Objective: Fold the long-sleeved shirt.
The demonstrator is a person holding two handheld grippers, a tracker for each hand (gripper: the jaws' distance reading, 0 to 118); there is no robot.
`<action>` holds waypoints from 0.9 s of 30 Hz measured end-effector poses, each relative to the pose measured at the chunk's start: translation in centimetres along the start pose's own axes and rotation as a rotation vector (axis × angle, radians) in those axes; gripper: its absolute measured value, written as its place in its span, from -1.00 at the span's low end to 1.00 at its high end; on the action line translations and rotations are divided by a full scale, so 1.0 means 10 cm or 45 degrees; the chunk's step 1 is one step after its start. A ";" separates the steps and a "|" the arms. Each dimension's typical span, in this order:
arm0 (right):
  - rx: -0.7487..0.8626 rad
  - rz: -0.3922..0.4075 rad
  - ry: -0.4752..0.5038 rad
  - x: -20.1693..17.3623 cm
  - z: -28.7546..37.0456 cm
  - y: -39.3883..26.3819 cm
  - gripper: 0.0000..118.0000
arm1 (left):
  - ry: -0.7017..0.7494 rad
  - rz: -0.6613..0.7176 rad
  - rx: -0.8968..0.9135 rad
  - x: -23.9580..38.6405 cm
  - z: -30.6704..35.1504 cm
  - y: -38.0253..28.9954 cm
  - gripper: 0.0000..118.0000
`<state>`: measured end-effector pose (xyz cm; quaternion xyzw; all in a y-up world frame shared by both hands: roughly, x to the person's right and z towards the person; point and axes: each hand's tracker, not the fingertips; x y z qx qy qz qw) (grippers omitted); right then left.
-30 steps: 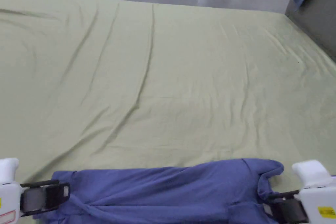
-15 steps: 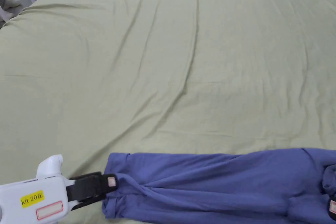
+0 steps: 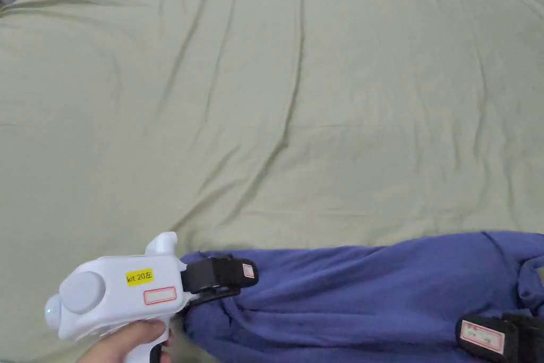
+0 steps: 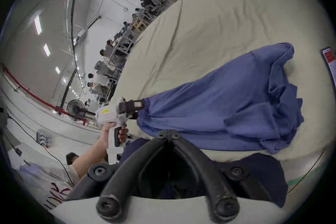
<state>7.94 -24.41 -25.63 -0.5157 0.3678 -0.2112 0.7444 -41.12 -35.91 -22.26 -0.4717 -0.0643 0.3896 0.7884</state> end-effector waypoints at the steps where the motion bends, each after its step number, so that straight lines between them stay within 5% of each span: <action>1: -0.006 -0.001 -0.005 -0.02 -0.03 0.00 -1.00 | 0.037 -0.007 0.022 -0.01 0.03 0.03 -0.45; 2: -0.012 -0.001 -0.008 -0.01 -0.04 -0.01 -1.00 | 0.070 0.034 0.056 -0.07 0.08 0.05 -0.78; 4: -0.022 0.001 -0.010 -0.06 -0.06 -0.02 -1.00 | -0.140 0.212 0.022 -0.14 0.16 0.02 -0.78; 18: 0.025 0.010 -0.064 -0.37 0.00 0.00 -1.00 | -0.265 0.403 0.353 -0.56 1.32 -0.15 -0.78; 23: 0.036 0.037 -0.096 -0.45 0.05 -0.01 -1.00 | -0.194 0.410 0.528 -0.63 1.87 -0.07 -0.78; 27: 0.038 0.088 -0.179 -0.49 0.08 -0.03 -1.00 | 0.110 0.227 0.607 -0.22 2.22 -0.04 -0.78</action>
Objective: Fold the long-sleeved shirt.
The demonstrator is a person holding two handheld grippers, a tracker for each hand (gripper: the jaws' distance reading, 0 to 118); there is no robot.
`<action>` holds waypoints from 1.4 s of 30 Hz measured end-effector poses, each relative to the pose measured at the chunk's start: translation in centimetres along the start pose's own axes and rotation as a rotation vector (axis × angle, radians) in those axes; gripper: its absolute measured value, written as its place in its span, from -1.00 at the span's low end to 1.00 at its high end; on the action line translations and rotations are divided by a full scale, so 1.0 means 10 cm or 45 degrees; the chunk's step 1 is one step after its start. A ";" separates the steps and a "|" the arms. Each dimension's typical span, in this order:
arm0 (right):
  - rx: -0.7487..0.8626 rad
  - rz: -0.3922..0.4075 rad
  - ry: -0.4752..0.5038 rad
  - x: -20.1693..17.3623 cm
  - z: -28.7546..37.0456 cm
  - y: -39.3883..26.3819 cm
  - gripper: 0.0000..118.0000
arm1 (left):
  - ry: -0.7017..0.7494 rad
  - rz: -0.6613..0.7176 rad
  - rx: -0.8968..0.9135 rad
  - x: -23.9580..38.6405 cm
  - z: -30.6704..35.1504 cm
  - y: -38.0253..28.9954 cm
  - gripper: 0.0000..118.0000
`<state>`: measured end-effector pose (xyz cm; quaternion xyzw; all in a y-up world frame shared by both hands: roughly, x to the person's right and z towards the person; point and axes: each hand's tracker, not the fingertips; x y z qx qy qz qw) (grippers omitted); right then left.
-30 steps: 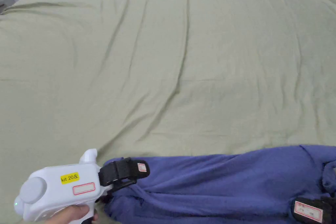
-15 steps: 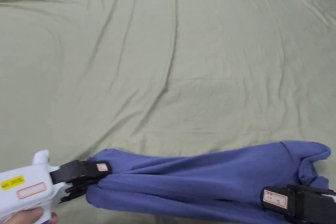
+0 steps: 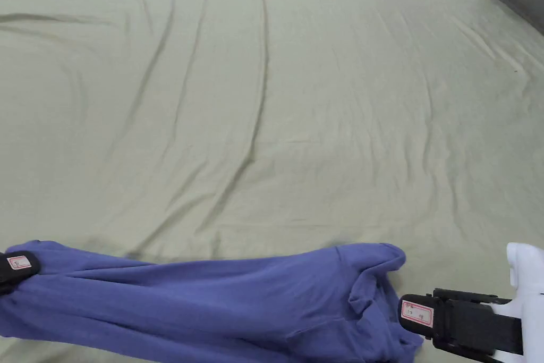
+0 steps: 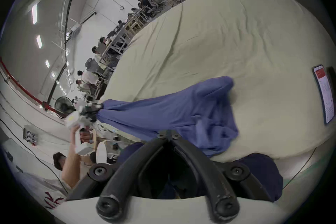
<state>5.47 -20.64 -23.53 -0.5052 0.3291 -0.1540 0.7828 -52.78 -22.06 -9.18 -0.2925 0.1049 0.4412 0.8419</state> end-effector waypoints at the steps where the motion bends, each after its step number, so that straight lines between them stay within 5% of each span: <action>1: -0.007 0.007 -0.036 0.00 0.00 -0.01 -1.00 | 0.040 -0.096 0.003 0.22 0.02 -0.04 -0.78; 4: -0.007 0.013 -0.126 -0.06 0.05 -0.03 -1.00 | 0.032 -0.386 -0.022 1.08 -0.05 -0.35 -0.78; 9: 0.053 -0.012 -0.106 -0.05 0.32 -0.07 -1.00 | 0.083 -0.819 -0.222 2.43 -0.70 -1.30 -0.77; 15: 0.126 -0.027 -0.142 0.06 0.62 -0.11 -1.00 | 0.132 -1.004 -0.608 2.79 -1.91 -2.44 -0.64; 16: 0.127 -0.029 -0.145 0.08 0.65 -0.12 -1.00 | 0.130 -1.006 -0.647 2.76 -2.07 -2.59 -0.39; 17: 0.128 -0.033 -0.145 0.11 0.67 -0.13 -1.00 | 0.113 -0.979 -0.692 2.72 -2.21 -2.71 0.28; 18: 0.125 -0.038 -0.144 0.14 0.69 -0.15 -1.00 | 0.123 -0.964 -0.718 2.68 -2.31 -2.79 0.66; 19: 0.121 -0.041 -0.137 0.19 0.70 -0.15 -1.00 | 0.083 -0.916 -0.742 2.66 -2.34 -2.81 0.81; 25: 0.196 -0.093 0.059 0.42 0.80 -0.21 -1.00 | -0.386 -0.471 -0.458 2.62 -1.45 -2.18 0.81; 28: 0.192 -0.139 0.176 0.53 0.83 -0.22 -1.00 | -0.320 -0.325 -0.320 2.40 -1.14 -1.82 0.89; 29: 0.210 -0.136 0.172 0.55 0.84 -0.23 -1.00 | -0.187 -0.326 -0.282 2.31 -1.09 -1.74 0.82; 30: 0.217 -0.136 0.155 0.55 0.84 -0.24 -1.00 | -0.006 -0.403 -0.245 2.28 -1.09 -1.71 0.54; 32: 0.217 -0.141 0.146 0.55 0.82 -0.23 -1.00 | 0.296 -0.708 -0.149 2.30 -1.23 -1.85 -0.93; 33: 0.213 -0.144 0.148 0.55 0.82 -0.23 -1.00 | 0.449 -0.837 -0.162 2.28 -1.33 -1.98 -0.95; 37: 0.214 -0.149 0.127 0.50 0.83 -0.26 -1.00 | 0.107 -0.750 -0.552 2.29 -1.78 -2.54 -0.95; 42: 0.228 -0.191 0.022 0.51 0.91 -0.26 -1.00 | -0.033 -0.971 -0.671 2.76 -2.12 -3.35 -0.95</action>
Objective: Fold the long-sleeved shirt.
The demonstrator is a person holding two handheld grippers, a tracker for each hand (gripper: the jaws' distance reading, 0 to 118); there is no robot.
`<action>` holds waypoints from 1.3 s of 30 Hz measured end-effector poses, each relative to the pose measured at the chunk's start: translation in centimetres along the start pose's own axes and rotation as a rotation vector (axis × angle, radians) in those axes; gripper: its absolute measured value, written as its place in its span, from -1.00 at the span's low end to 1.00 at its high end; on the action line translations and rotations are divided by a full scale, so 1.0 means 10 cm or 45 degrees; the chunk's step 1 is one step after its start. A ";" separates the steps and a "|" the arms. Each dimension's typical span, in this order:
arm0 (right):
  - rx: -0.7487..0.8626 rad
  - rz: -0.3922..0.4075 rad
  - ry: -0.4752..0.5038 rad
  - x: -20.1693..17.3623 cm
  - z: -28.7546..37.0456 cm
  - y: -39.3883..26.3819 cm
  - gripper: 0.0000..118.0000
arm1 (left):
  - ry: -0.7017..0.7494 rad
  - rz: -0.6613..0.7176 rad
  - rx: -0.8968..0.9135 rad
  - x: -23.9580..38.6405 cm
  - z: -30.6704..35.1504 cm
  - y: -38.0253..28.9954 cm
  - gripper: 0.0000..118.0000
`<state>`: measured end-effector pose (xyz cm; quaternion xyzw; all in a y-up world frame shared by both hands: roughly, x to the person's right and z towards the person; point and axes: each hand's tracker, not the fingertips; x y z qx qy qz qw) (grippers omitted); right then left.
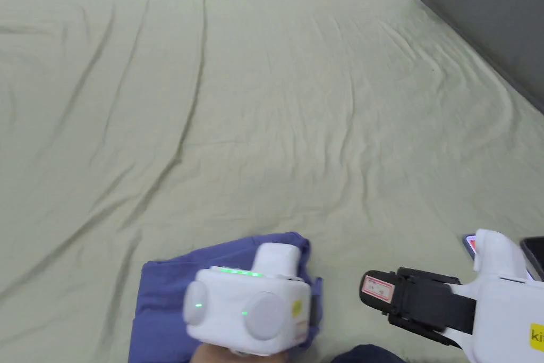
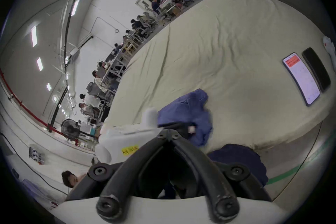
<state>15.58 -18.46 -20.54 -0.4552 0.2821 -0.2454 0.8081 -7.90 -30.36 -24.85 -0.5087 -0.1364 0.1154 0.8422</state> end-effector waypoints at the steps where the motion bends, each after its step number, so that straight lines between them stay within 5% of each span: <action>1: 0.012 -0.012 -0.004 0.01 0.02 0.01 -1.00 | -0.106 0.041 -0.030 0.06 -0.05 0.03 -0.95; 4: 0.088 -0.075 -0.007 0.06 0.13 0.03 -1.00 | -0.284 0.214 -0.006 0.09 0.09 0.12 -0.95; 7: 0.108 -0.073 -0.012 0.03 0.18 0.09 -1.00 | -0.262 0.235 0.125 -0.23 0.58 0.24 -0.95; 10: 0.045 0.062 -0.081 -0.12 0.01 0.21 -1.00 | -0.234 0.368 0.258 -0.86 1.19 0.31 -0.95; 16: -0.247 0.250 -0.148 -0.47 -1.06 0.40 -1.00 | 0.126 0.436 0.281 -1.83 1.78 0.15 -0.95; 20: -0.546 0.142 -0.313 -0.32 -1.99 0.33 -1.00 | 0.093 0.658 0.209 -2.08 1.70 -0.11 -0.95; 23: -0.566 0.236 -0.561 -0.08 -2.46 0.17 -1.00 | 0.042 0.673 0.169 -2.12 1.55 -0.20 -0.92; 26: -0.510 0.088 -0.423 0.08 -2.43 0.22 -1.00 | 0.015 0.635 0.106 -2.08 1.41 -0.21 -0.90; 28: -0.542 0.099 -0.424 0.09 -2.43 0.24 -1.00 | 0.013 0.615 0.093 -2.06 1.35 -0.17 -0.55; 31: -0.526 0.070 -0.382 0.17 -2.34 0.24 -1.00 | -0.011 0.626 0.074 -2.13 1.18 -0.10 0.89; 35: -0.501 -0.014 -0.323 0.27 -2.29 0.22 -1.00 | 0.048 0.663 0.021 -2.25 0.84 -0.06 0.96; 39: -0.482 -0.142 -0.208 0.44 -2.26 0.21 -1.00 | -0.124 0.809 -0.127 -2.29 0.48 -0.09 0.84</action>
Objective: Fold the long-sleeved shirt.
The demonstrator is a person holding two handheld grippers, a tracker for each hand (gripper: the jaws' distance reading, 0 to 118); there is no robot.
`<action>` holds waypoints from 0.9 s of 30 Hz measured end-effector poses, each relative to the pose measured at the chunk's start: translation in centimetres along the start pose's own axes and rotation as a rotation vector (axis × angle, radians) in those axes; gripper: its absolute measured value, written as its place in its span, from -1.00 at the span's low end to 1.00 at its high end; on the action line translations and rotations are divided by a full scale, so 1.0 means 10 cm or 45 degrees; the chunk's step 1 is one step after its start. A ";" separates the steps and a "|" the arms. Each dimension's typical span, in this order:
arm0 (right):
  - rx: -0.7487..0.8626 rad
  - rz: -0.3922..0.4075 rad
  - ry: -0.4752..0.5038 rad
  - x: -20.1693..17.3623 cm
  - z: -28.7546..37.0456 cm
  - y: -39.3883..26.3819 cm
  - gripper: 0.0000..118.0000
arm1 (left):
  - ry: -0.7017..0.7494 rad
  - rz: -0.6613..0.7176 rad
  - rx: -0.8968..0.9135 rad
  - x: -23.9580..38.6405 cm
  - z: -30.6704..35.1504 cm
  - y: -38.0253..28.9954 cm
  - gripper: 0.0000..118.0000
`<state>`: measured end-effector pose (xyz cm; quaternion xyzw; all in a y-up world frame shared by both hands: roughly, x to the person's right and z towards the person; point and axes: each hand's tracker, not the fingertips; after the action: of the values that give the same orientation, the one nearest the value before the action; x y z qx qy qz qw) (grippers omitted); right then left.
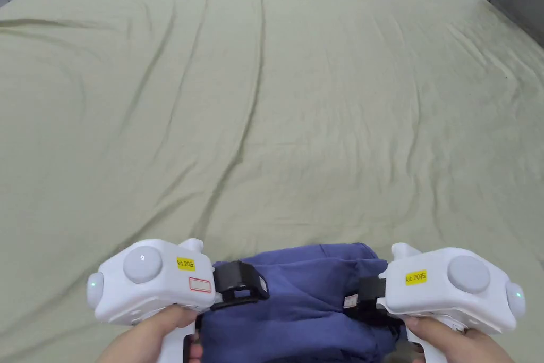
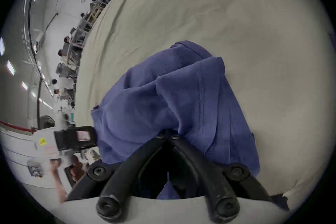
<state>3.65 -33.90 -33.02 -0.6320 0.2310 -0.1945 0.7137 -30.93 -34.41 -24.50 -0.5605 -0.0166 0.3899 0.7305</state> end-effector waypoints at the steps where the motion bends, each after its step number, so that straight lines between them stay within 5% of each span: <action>1: 0.003 -0.053 0.047 0.07 0.00 0.00 -1.00 | 0.079 -0.074 0.102 0.05 0.03 -0.03 0.84; 3: 0.012 -0.115 0.115 0.16 -0.01 -0.02 -1.00 | 0.112 -0.214 0.093 0.17 0.04 -0.06 0.63; 4: 0.023 -0.157 0.154 0.21 -0.01 -0.05 -1.00 | 0.205 -0.262 0.119 0.22 0.07 -0.09 0.35; 6: 0.039 -0.197 0.184 0.25 -0.01 -0.08 -1.00 | 0.186 -0.223 0.149 0.19 0.11 -0.10 -0.57; 7: 0.038 -0.182 0.170 0.22 0.02 -0.10 -1.00 | 0.001 -0.179 0.125 0.14 0.12 -0.07 -0.94; 8: 0.042 -0.174 0.152 0.17 0.04 -0.11 -1.00 | -0.091 -0.107 0.082 0.14 0.13 -0.09 -0.94; 12: 0.133 -0.026 -0.069 -0.23 0.26 -0.26 -1.00 | 0.105 -0.304 0.156 0.30 0.32 -0.15 -0.94; 15: 0.241 0.114 -0.187 -0.65 0.38 -0.44 -1.00 | -0.085 -0.240 0.183 0.13 0.73 -0.04 -0.94; 20: 0.204 0.170 0.007 -1.43 0.18 -0.66 -1.00 | -0.002 -0.197 0.220 -0.38 1.44 0.27 -0.94; 23: 0.040 0.222 0.219 -1.92 -0.16 -0.85 -1.00 | 0.322 -0.233 0.251 -0.85 1.88 0.54 -0.94; 27: -0.038 0.346 0.310 -2.58 -0.53 -1.01 -1.00 | 0.664 -0.117 0.318 -1.65 2.43 1.06 -0.94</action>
<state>-20.38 -24.79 -21.34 -0.5773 0.4017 -0.1678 0.6908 -59.46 -23.82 -17.43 -0.5461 0.1947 0.1982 0.7903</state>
